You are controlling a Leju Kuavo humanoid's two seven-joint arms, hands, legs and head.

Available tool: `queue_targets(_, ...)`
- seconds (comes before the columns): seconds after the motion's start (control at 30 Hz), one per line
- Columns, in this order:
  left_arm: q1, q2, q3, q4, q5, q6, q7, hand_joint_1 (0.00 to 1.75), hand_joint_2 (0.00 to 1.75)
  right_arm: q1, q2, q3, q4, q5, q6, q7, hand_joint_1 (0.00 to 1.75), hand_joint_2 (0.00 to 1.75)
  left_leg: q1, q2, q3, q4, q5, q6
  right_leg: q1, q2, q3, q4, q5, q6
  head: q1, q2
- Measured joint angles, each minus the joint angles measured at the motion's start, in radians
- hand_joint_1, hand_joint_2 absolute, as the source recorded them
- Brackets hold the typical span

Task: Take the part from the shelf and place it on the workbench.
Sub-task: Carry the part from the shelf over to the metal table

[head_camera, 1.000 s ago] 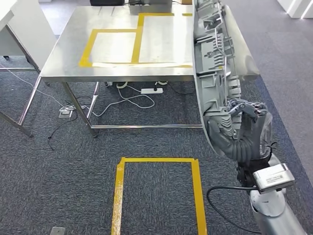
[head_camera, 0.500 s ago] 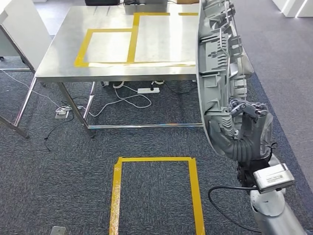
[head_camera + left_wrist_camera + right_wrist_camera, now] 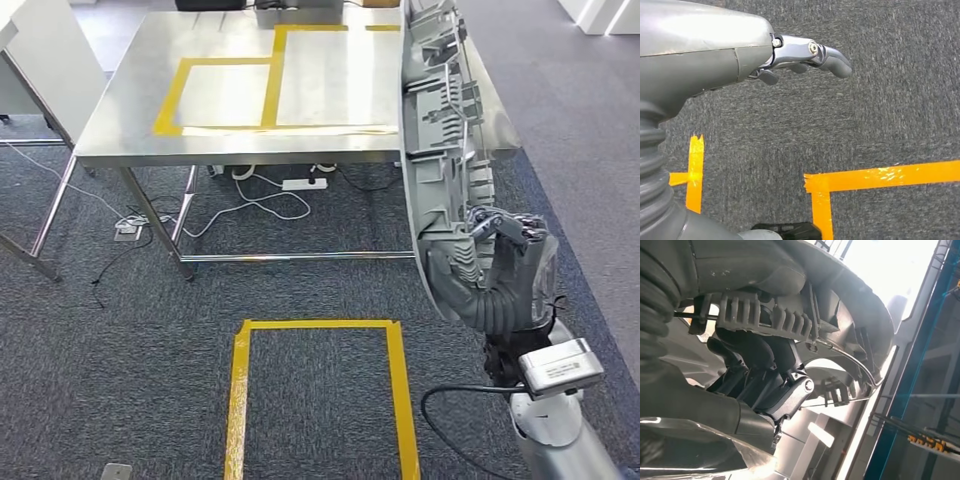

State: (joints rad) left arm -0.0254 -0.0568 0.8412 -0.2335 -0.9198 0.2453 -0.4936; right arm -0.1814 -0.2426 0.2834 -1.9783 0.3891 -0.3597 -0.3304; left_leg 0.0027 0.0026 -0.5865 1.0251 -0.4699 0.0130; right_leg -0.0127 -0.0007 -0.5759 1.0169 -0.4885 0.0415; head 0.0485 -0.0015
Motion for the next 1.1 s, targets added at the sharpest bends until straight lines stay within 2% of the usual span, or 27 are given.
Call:
queue_targets(0.07,0.000,-0.001,0.000,0.000,0.000,0.000,-0.001,0.00,1.75,0.002,0.000,0.000,0.000,0.000,0.000,0.000,1.75,1.75,0.002,0.000,0.000,0.002,-0.002,-0.010,-0.001,0.001,-0.002,-0.001,0.003,-0.012,-0.001,0.000)
queue_targets(0.1,0.000,-0.001,0.000,0.000,0.000,0.000,-0.001,0.00,1.75,0.001,0.000,0.000,0.000,0.000,0.000,-0.001,1.75,1.75,0.003,0.000,-0.005,0.014,-0.012,-0.015,-0.003,0.001,-0.001,-0.003,0.005,-0.018,-0.002,0.000)
queue_targets(0.17,0.000,-0.001,0.000,0.000,0.000,0.000,-0.001,0.00,1.75,-0.001,0.001,0.000,0.000,0.000,0.000,-0.001,1.75,1.75,0.005,0.000,-0.040,0.097,-0.064,-0.023,-0.005,0.000,0.000,-0.006,0.007,-0.027,-0.006,0.000)
queue_targets(0.23,0.001,0.000,0.000,0.000,0.000,0.000,-0.001,0.00,1.75,-0.001,0.002,0.000,0.000,0.000,0.000,-0.002,1.75,1.75,0.005,0.000,-0.098,0.225,-0.119,-0.027,-0.004,0.000,0.000,-0.005,0.006,-0.031,-0.008,0.000)
queue_targets(0.27,0.002,0.000,0.000,0.000,0.000,0.000,-0.001,0.00,1.75,0.000,0.002,0.000,0.000,0.000,0.000,-0.002,1.75,1.75,0.005,0.000,-0.116,0.264,-0.126,-0.026,-0.004,0.000,0.001,-0.005,0.006,-0.032,-0.008,0.000)
queue_targets(0.3,0.002,0.000,0.000,0.000,0.000,0.000,-0.001,0.00,1.75,0.001,0.002,0.000,0.000,0.000,0.000,-0.002,1.75,1.75,0.005,0.000,-0.119,0.267,-0.114,-0.024,-0.003,0.001,0.001,-0.005,0.006,-0.032,-0.008,0.000)
queue_targets(0.33,0.003,-0.001,0.000,0.000,0.000,0.000,-0.001,0.00,1.75,0.001,0.002,0.000,0.000,0.000,0.000,-0.002,1.75,1.75,0.005,0.000,-0.103,0.232,-0.085,-0.021,-0.002,0.002,0.003,-0.005,0.006,-0.032,-0.008,0.000)
queue_targets(0.4,0.002,0.001,0.000,0.000,0.000,0.000,-0.001,0.00,1.75,0.001,0.002,0.000,0.000,0.000,0.000,-0.002,1.75,1.75,0.003,-0.002,-0.045,0.105,-0.019,-0.010,0.000,0.004,0.005,-0.005,0.005,-0.031,-0.008,0.000)
queue_targets(0.43,0.001,0.001,0.000,0.000,0.000,0.000,-0.001,0.00,1.75,0.001,0.002,0.000,-0.001,0.000,0.000,-0.002,1.75,1.75,0.001,-0.003,-0.021,0.051,-0.001,-0.005,0.002,0.006,0.004,-0.004,0.004,-0.028,-0.007,0.000)
queue_targets(0.5,0.001,0.002,0.000,0.000,0.000,0.001,-0.001,0.00,1.75,0.001,0.002,0.000,-0.001,0.000,0.000,-0.002,1.75,1.75,-0.004,-0.004,-0.005,0.006,0.001,0.000,0.003,0.007,-0.002,-0.003,0.005,-0.019,-0.007,0.000)
queue_targets(0.6,0.003,0.000,0.000,0.000,0.000,0.001,-0.002,0.00,1.75,0.002,0.002,0.000,-0.001,0.000,0.000,-0.003,1.75,1.75,-0.001,-0.003,-0.004,-0.007,0.007,0.012,0.001,0.006,-0.012,0.004,-0.003,-0.003,-0.006,0.000)
queue_targets(0.67,0.001,-0.001,0.000,0.000,0.000,0.001,-0.002,0.00,1.75,0.001,0.002,0.000,-0.002,0.000,0.000,-0.003,1.75,1.75,0.003,-0.002,-0.001,-0.014,0.012,0.021,0.000,0.004,-0.050,0.079,-0.047,0.006,-0.003,0.000)
queue_targets(0.73,0.001,-0.002,0.000,0.000,0.000,0.000,-0.002,0.00,1.75,0.003,0.002,0.000,-0.002,0.000,0.000,-0.003,1.75,1.75,0.003,-0.002,-0.002,-0.013,0.011,0.025,0.000,0.004,-0.113,0.213,-0.106,0.013,-0.002,0.000)
queue_targets(0.77,0.001,-0.002,0.000,0.000,0.000,0.000,-0.002,0.00,1.75,0.005,0.002,0.000,-0.002,0.000,0.000,-0.003,1.75,1.75,0.003,-0.002,-0.001,-0.013,0.011,0.025,0.000,0.004,-0.137,0.262,-0.119,0.015,-0.002,0.000)
queue_targets(0.8,0.002,-0.002,0.000,0.000,0.000,0.000,-0.002,0.00,1.75,0.007,0.002,0.000,-0.002,0.000,0.000,-0.002,1.75,1.75,0.003,-0.002,-0.001,-0.013,0.010,0.025,0.000,0.004,-0.144,0.275,-0.113,0.016,-0.001,0.000)
queue_targets(0.83,0.002,-0.002,0.000,0.000,0.000,0.000,-0.002,0.00,1.75,0.008,0.002,0.000,-0.002,0.000,0.000,-0.002,1.75,1.75,0.003,-0.002,0.000,-0.012,0.009,0.025,0.000,0.003,-0.130,0.245,-0.087,0.015,-0.001,0.000)
queue_targets(0.9,0.002,-0.004,0.000,0.000,0.000,0.000,-0.002,0.00,1.75,0.007,0.002,0.000,-0.002,0.000,0.000,-0.002,1.75,1.75,0.002,-0.003,0.003,-0.011,0.006,0.021,0.000,0.000,-0.062,0.107,-0.022,0.011,-0.001,0.000)
queue_targets(0.93,0.001,-0.004,0.000,0.000,0.000,0.000,-0.002,0.00,1.75,0.006,0.002,0.000,-0.002,0.000,0.000,-0.003,1.75,1.75,0.000,-0.003,0.003,-0.008,0.004,0.017,0.001,-0.001,-0.028,0.045,-0.003,0.007,-0.002,0.000)
queue_targets(0.97,0.002,-0.004,0.000,0.000,0.000,0.000,-0.002,0.00,1.75,0.006,0.002,0.000,-0.002,0.000,0.000,-0.003,1.75,1.75,-0.001,-0.003,0.002,-0.007,0.003,0.012,0.002,-0.002,-0.008,0.007,0.004,0.003,-0.002,0.000)
queue_targets(1.0,0.002,-0.004,0.000,0.000,0.000,0.000,-0.002,0.00,1.75,0.006,0.002,0.000,-0.002,0.000,0.000,-0.003,1.75,1.75,-0.003,-0.003,0.001,-0.006,0.003,0.007,0.004,-0.001,0.000,-0.006,0.001,-0.002,-0.003,0.000)
queue_targets(1.1,0.002,-0.005,0.000,0.000,0.000,0.000,-0.003,0.00,1.75,0.008,0.002,-0.001,-0.002,0.000,0.000,-0.003,1.75,1.75,-0.003,-0.003,0.000,0.000,-0.005,-0.007,0.001,0.000,0.006,-0.012,0.004,-0.019,-0.004,0.000)
